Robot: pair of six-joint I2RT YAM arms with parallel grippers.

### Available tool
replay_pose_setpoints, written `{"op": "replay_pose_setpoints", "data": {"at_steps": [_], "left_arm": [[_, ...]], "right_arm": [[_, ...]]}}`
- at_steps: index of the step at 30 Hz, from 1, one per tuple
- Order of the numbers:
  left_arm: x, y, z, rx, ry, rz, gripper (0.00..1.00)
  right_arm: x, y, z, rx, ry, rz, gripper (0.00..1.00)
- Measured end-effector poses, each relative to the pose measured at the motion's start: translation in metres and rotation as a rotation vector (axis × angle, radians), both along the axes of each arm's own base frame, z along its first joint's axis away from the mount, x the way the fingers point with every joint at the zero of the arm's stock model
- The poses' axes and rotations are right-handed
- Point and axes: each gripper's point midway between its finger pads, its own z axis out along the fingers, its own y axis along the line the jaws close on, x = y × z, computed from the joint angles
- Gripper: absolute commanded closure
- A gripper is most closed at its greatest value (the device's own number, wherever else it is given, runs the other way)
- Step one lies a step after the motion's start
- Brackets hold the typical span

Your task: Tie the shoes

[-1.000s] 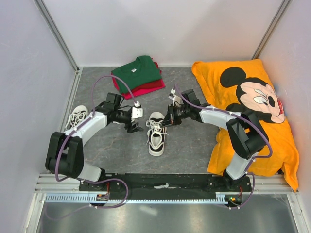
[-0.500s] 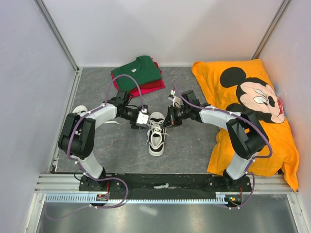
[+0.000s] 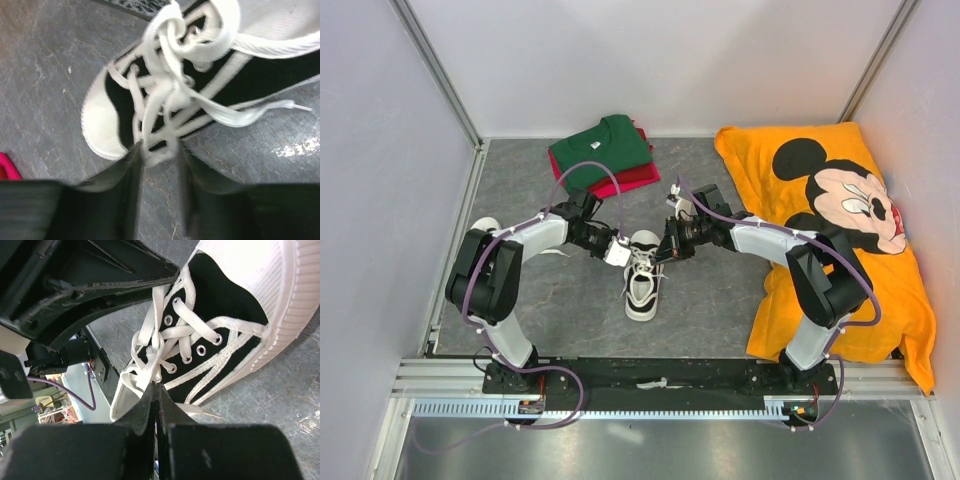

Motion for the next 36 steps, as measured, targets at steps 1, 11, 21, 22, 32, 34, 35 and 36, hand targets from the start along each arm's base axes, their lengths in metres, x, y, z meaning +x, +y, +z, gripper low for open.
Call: {"op": "replay_pose_setpoints", "data": {"at_steps": [1, 11, 21, 22, 32, 34, 35, 36], "left_arm": [[0.000, 0.001, -0.001, 0.008, -0.005, -0.002, 0.87], [-0.004, 0.015, 0.002, 0.025, -0.039, 0.015, 0.98], [-0.008, 0.036, 0.016, 0.015, -0.072, 0.061, 0.98], [-0.009, 0.037, 0.016, 0.016, -0.070, 0.062, 0.98], [-0.011, 0.057, 0.017, 0.023, -0.082, 0.092, 0.98], [-0.012, 0.059, 0.018, 0.024, -0.089, 0.091, 0.98], [-0.014, 0.060, 0.018, 0.025, -0.088, 0.090, 0.98], [-0.015, 0.061, 0.018, 0.025, -0.088, 0.090, 0.99]], "right_arm": [[0.000, 0.000, 0.000, -0.002, 0.000, 0.002, 1.00], [-0.004, -0.010, -0.004, -0.043, -0.010, 0.014, 1.00], [0.003, -0.032, 0.005, -0.082, -0.079, -0.015, 1.00], [0.003, -0.036, 0.004, -0.091, -0.081, -0.018, 1.00], [0.000, -0.055, -0.008, -0.149, -0.085, -0.023, 1.00], [0.000, -0.056, -0.009, -0.153, -0.089, -0.020, 1.00], [0.000, -0.057, -0.009, -0.156, -0.091, -0.019, 1.00], [0.000, -0.058, -0.010, -0.159, -0.092, -0.018, 1.00]]}}
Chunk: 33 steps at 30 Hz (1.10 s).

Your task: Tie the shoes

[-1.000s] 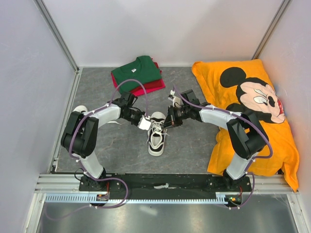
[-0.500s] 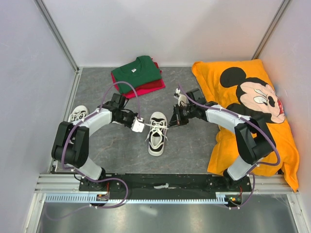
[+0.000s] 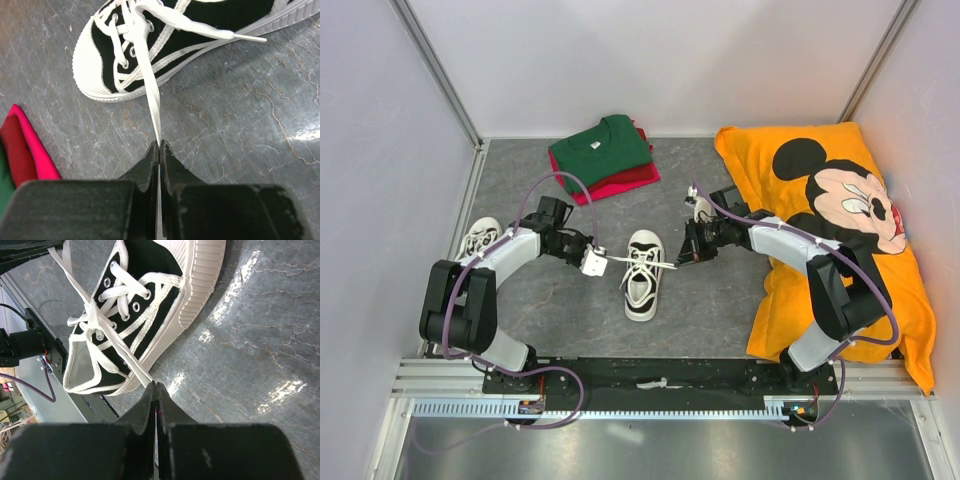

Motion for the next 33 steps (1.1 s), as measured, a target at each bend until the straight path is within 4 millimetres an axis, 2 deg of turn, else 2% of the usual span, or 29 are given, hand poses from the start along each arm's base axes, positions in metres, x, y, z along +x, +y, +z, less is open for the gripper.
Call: {"op": "replay_pose_setpoints", "data": {"at_steps": [12, 31, 32, 33], "left_arm": [[0.004, 0.010, 0.000, -0.006, -0.004, 0.023, 0.98], [0.003, 0.007, -0.010, -0.014, 0.010, -0.006, 0.99], [0.003, 0.007, -0.009, -0.015, 0.007, -0.008, 0.94], [0.003, 0.006, -0.009, -0.017, 0.004, -0.012, 0.86]], "right_arm": [[0.001, -0.017, -0.006, -0.043, -0.008, -0.007, 1.00], [0.002, -0.027, -0.010, -0.063, -0.008, -0.011, 1.00], [0.002, -0.027, -0.010, -0.062, -0.007, -0.011, 1.00], [0.002, -0.027, -0.010, -0.060, -0.005, -0.011, 1.00]]}}
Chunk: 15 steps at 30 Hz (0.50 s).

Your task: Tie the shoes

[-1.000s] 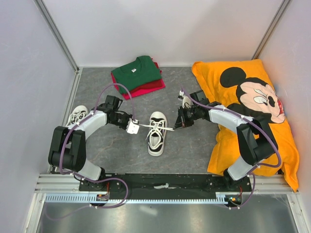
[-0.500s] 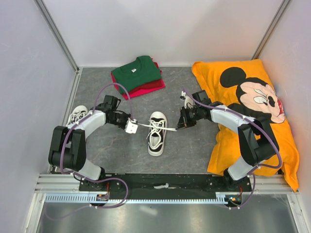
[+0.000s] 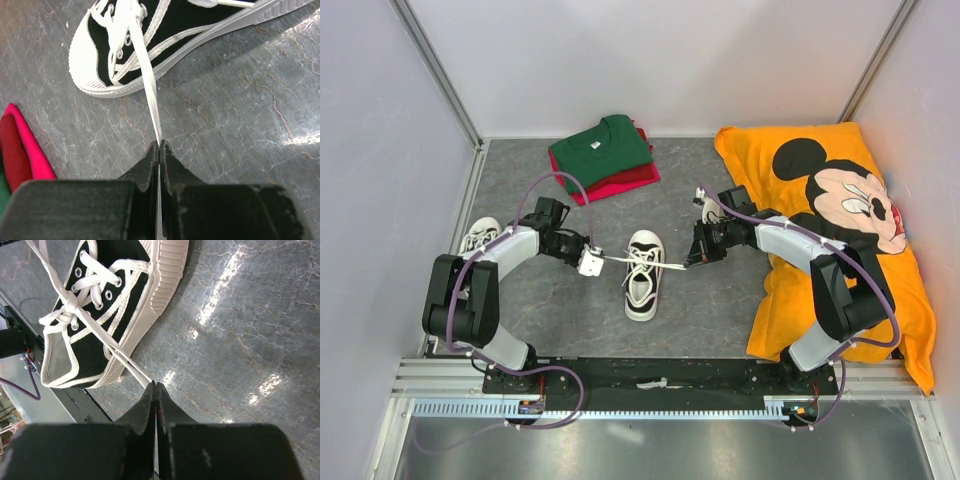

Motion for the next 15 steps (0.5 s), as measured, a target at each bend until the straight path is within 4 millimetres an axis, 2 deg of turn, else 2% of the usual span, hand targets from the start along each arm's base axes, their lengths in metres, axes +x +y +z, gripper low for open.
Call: {"op": "replay_pose_setpoints", "data": {"at_steps": [2, 5, 10, 15], "left_arm": [[0.000, 0.000, 0.000, 0.000, -0.004, -0.004, 0.65], [-0.002, 0.000, 0.001, 0.002, -0.010, -0.007, 0.57], [-0.002, 0.000, 0.012, -0.004, -0.012, -0.008, 0.50], [0.009, -0.014, 0.037, -0.033, -0.034, -0.017, 0.52]], "right_arm": [[-0.001, 0.001, 0.001, 0.008, 0.004, 0.002, 1.00], [-0.004, 0.007, 0.002, 0.021, 0.013, 0.019, 1.00], [-0.008, 0.023, 0.004, 0.042, 0.027, 0.065, 0.99], [-0.009, 0.028, 0.009, 0.061, 0.022, 0.085, 0.96]]}}
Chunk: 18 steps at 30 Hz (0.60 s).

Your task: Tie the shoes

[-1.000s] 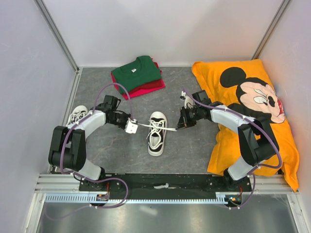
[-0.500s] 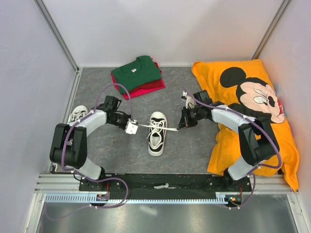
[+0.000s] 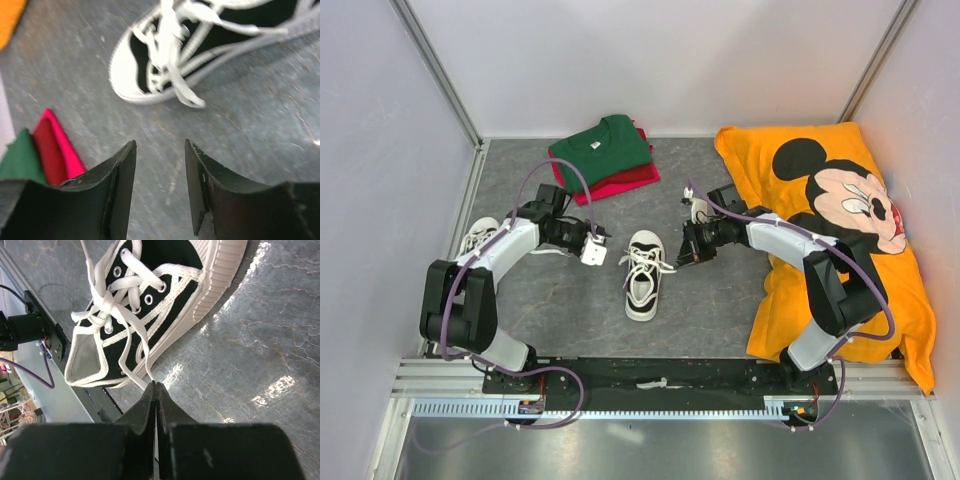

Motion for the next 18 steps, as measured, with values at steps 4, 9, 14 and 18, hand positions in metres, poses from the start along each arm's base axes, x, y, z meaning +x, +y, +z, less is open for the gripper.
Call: {"op": "replay_pose_setpoints", "data": {"at_steps": [4, 9, 14, 18], "left_arm": [[0.002, -0.022, 0.016, -0.013, -0.015, -0.039, 0.56], [-0.002, -0.048, 0.013, -0.007, 0.014, -0.092, 0.59], [-0.007, -0.057, -0.002, 0.026, 0.050, -0.114, 0.59], [-0.011, -0.061, -0.009, 0.049, 0.060, -0.128, 0.60]], "right_arm": [[-0.004, 0.001, 0.002, 0.017, 0.008, 0.021, 0.94], [-0.012, 0.006, 0.003, 0.026, 0.014, 0.055, 0.94], [-0.022, 0.015, 0.003, 0.027, 0.008, 0.102, 0.88], [-0.028, 0.020, 0.003, 0.026, 0.003, 0.129, 0.77]]}}
